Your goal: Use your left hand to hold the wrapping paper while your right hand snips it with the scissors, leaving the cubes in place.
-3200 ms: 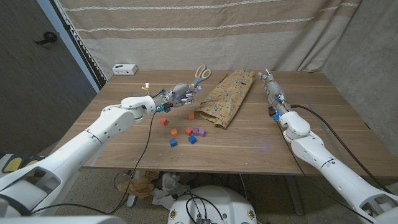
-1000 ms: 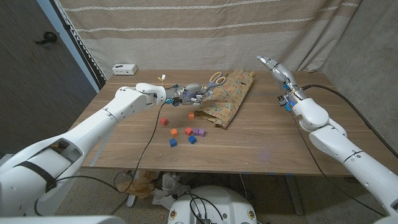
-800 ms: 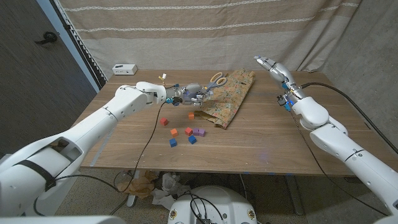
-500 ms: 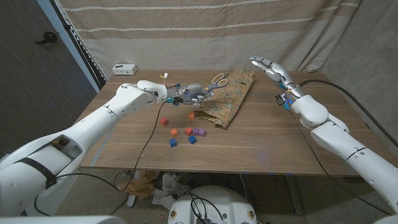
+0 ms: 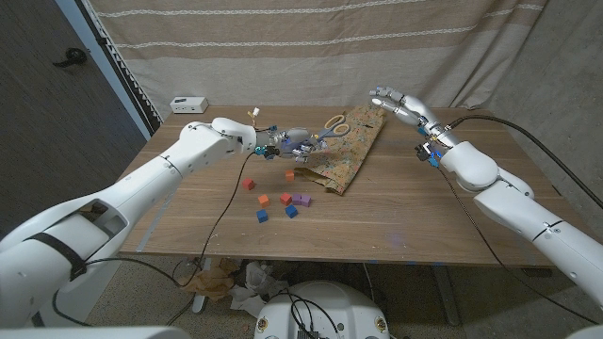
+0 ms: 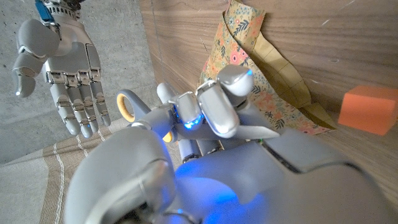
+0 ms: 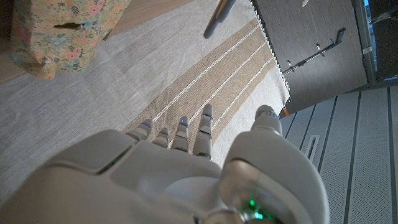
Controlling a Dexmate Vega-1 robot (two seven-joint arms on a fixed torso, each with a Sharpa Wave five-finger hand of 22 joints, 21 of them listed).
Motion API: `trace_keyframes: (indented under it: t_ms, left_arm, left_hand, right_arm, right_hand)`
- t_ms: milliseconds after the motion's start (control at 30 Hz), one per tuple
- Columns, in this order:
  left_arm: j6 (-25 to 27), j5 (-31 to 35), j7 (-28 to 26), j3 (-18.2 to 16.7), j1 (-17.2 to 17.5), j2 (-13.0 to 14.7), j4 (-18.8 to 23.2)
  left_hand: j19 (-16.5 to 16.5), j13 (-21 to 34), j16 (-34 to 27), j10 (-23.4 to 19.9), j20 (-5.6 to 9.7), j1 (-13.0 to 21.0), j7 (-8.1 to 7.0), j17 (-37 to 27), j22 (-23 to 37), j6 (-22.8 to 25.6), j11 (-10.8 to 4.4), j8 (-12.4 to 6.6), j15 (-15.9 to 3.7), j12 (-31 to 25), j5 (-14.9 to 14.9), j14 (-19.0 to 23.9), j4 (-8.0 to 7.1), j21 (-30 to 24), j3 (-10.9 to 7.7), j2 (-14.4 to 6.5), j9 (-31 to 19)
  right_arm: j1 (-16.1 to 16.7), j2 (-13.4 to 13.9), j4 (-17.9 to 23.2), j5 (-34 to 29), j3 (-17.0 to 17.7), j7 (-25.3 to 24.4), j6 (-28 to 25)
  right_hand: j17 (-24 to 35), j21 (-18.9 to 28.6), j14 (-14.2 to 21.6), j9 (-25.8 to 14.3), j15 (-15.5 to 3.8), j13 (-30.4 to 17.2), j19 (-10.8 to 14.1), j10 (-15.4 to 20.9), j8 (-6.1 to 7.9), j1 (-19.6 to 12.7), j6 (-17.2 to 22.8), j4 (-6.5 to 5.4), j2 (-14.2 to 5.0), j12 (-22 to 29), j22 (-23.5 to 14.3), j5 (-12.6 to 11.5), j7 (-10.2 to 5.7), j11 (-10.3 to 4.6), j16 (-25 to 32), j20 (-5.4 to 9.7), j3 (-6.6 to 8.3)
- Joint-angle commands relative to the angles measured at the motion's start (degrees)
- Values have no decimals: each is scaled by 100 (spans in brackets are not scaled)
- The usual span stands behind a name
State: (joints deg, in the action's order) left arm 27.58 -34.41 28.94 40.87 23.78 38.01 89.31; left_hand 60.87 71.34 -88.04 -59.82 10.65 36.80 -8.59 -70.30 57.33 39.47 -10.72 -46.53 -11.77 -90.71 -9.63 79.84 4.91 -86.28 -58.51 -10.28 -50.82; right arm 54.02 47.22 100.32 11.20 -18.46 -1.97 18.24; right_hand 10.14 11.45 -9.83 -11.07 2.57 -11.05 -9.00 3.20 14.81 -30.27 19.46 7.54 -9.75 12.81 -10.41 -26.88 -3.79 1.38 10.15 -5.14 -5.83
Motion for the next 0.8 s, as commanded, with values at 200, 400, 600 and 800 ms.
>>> trace_keyframes:
  t_ms: [200,400,600,800]
  left_arm:
    - [-49,126,-16,47,21,-55,34]
    - [-91,131,-30,38,52,-71,17]
    - [-157,233,-49,77,57,-56,42]
    - [-186,246,1,97,31,-100,-11]
  left_hand:
    - [-40,18,-36,1,178,7,52,-15,-44,41,-42,-3,-2,2,-53,20,48,-22,-19,-40,9]
    - [-59,19,-35,-1,177,6,49,-14,-67,55,-43,13,-2,1,-56,21,53,-24,-28,-38,46]
    - [-51,17,-30,11,177,-1,42,-13,-82,65,-42,32,-1,5,-54,15,50,-47,-29,-38,83]
    - [-33,17,-28,12,177,-6,54,-13,-80,76,-43,57,-1,4,-54,16,49,-76,-29,-36,132]
  right_arm:
    - [22,237,462,-630,-51,-74,-369]
    - [-7,278,619,-857,-73,-118,-498]
    - [-41,321,728,-1011,-90,-105,-576]
    - [-112,371,824,-1241,-124,-87,-643]
  right_hand:
    - [8,14,-94,-39,45,-14,20,1,55,-206,156,40,-48,-1,-10,56,7,24,22,-67,126]
    - [7,22,-55,-51,59,-13,46,34,93,-335,277,71,-61,18,-9,90,28,79,40,-96,220]
    - [6,25,-26,-62,60,-13,60,38,101,-404,304,88,-50,22,-9,110,32,81,48,-135,266]
    - [5,29,-20,-69,59,-12,77,38,112,-453,336,100,-45,24,-8,121,40,82,48,-143,296]
